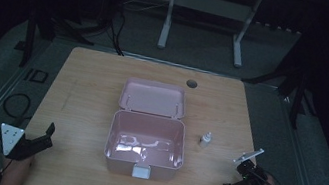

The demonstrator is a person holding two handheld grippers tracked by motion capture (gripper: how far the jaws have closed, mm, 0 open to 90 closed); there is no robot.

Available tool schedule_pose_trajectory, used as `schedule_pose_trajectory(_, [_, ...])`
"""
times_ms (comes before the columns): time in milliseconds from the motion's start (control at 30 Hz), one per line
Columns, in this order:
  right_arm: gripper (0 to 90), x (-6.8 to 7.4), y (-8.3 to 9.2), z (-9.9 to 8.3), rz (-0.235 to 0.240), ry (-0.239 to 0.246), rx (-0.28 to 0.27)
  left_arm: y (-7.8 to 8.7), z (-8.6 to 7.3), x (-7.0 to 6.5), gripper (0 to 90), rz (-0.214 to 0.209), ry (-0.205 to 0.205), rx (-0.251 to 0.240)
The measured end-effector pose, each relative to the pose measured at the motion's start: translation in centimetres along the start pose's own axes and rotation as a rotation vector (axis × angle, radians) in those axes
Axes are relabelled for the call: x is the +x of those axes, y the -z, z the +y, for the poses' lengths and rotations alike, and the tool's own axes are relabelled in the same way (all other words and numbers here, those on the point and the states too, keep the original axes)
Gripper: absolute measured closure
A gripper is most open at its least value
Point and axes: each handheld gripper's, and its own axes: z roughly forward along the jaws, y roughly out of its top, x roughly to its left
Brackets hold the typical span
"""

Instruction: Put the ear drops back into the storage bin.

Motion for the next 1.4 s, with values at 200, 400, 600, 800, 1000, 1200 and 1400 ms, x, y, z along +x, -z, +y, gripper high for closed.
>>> schedule_pose_trajectory(200, [11.7,0.5,-0.2,1.0,0.019,0.049,0.167,0.0,0.0,0.0,0.5,-0.002,0.002,0.0])
schedule_pose_trajectory(400, [12.6,0.8,0.0,2.1,0.014,0.1,0.318,0.0,0.0,0.0,0.5,-0.002,0.001,0.001])
schedule_pose_trajectory(600, [13.1,0.8,0.1,3.1,0.026,0.122,0.379,0.0,0.0,0.0,0.5,-0.002,0.002,0.001])
schedule_pose_trajectory(800, [12.8,0.5,0.1,4.1,0.041,0.136,0.384,0.0,0.0,0.0,0.5,-0.003,0.002,0.001])
schedule_pose_trajectory(1000, [13.1,0.1,0.1,5.4,0.058,0.133,0.394,0.0,0.0,0.0,0.5,-0.004,0.0,0.001])
schedule_pose_trajectory(1200, [15.0,-0.2,-0.3,6.4,0.057,0.142,0.397,0.0,0.0,0.0,0.5,-0.004,0.0,0.001])
schedule_pose_trajectory(1400, [18.6,-0.3,-0.9,7.7,0.069,0.146,0.407,0.0,0.0,0.0,0.5,-0.006,0.001,0.001])
